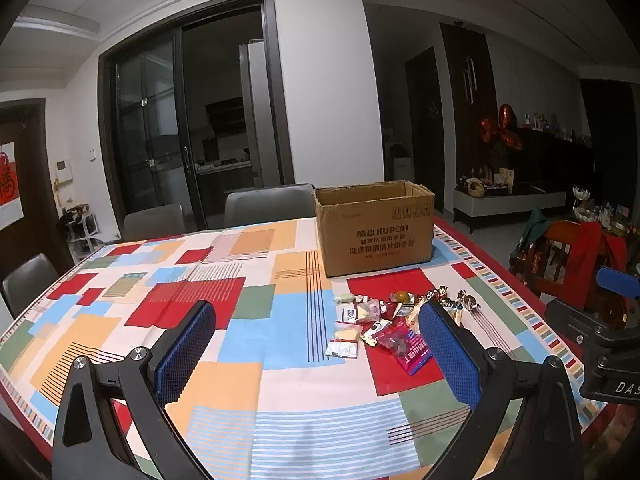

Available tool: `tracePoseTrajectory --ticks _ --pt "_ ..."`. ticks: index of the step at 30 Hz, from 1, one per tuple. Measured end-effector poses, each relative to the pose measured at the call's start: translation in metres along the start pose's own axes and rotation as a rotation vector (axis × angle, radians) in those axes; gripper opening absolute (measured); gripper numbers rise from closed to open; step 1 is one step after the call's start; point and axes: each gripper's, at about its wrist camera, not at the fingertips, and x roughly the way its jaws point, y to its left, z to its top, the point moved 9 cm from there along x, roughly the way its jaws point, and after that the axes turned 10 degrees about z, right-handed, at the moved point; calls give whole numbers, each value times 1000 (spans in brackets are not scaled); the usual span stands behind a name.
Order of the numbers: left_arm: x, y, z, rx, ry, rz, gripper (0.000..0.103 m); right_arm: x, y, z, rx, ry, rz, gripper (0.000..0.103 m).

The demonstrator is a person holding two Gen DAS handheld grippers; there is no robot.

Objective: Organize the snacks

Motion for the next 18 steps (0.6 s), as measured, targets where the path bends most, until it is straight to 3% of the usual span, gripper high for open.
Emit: tracePoseTrajectory --ticks 18 --pt "-1 0 0 -2 -2 1 103 0 0 1 -1 -3 -1 103"
